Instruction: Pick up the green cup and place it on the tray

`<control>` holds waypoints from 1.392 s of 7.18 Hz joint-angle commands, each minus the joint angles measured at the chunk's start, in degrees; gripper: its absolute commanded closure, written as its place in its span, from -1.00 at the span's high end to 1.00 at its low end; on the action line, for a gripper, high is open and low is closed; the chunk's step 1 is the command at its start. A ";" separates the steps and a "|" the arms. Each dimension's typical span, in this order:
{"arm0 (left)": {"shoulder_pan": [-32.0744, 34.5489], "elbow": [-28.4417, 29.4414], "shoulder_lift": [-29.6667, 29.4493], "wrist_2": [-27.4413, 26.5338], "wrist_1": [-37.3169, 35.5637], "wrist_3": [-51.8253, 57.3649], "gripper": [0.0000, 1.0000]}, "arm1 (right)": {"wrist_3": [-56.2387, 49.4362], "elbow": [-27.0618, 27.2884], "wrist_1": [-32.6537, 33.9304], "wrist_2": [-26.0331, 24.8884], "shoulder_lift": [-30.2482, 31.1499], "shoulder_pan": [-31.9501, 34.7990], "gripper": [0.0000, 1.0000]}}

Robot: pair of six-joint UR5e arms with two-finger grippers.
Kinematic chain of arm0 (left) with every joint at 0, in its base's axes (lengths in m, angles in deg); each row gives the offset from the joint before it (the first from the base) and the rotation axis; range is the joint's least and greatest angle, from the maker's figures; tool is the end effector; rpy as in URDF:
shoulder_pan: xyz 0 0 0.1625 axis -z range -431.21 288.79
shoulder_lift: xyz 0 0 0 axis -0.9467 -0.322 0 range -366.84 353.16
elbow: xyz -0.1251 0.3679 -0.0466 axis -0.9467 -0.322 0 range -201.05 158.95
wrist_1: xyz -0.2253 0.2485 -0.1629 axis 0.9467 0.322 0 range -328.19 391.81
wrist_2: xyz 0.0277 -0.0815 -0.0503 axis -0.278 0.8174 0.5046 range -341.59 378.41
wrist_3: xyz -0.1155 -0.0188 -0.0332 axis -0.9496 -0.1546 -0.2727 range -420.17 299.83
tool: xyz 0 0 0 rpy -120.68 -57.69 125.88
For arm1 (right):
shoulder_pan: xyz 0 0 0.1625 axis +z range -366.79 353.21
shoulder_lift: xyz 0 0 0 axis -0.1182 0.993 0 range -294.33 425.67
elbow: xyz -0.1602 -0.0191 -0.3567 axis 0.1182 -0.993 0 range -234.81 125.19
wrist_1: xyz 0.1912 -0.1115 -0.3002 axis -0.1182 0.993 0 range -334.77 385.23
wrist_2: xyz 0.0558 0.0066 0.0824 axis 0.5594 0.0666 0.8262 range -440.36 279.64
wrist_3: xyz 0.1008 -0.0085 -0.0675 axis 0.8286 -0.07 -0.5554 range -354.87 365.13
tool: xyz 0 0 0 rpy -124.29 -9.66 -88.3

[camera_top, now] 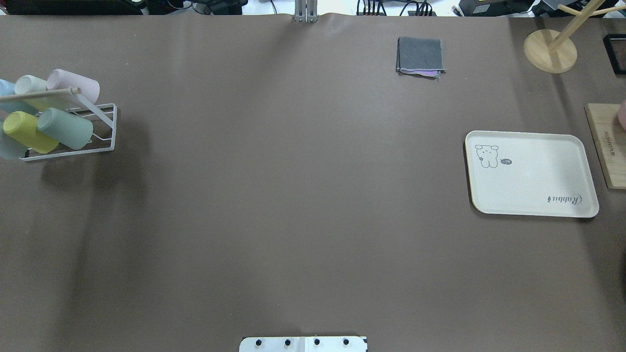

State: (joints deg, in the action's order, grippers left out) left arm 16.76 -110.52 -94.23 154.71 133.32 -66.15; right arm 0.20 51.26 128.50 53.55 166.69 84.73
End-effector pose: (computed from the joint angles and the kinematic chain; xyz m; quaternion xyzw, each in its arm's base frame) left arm -0.0297 -0.4421 0.6412 0.0396 0.3958 -0.0029 0.9175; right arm 0.0585 -0.3569 0.6171 -0.0454 -0.3761 -0.0007 0.9255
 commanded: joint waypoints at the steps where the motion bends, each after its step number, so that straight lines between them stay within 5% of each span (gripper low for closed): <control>1: 0.09 0.09 0.37 0.02 0.00 0.00 0.95 | 0.10 0.10 0.00 -0.06 -0.30 -0.02 1.00; 4: 0.09 -0.18 0.73 0.02 0.00 0.00 0.95 | 3.14 -2.52 0.79 -1.80 -7.56 -4.21 1.00; 7: 0.44 -4.45 0.98 0.28 -0.78 -0.09 0.96 | 7.73 -12.87 0.09 -0.77 -17.05 -7.13 0.98; 10: 0.61 -23.76 -2.68 -0.42 -28.30 -0.17 0.95 | 15.82 -15.98 -0.17 0.03 -21.13 -11.44 0.97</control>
State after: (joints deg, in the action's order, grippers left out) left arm 17.30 -126.63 -94.71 154.64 115.81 -66.26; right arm 13.39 35.90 128.50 53.54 146.48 74.89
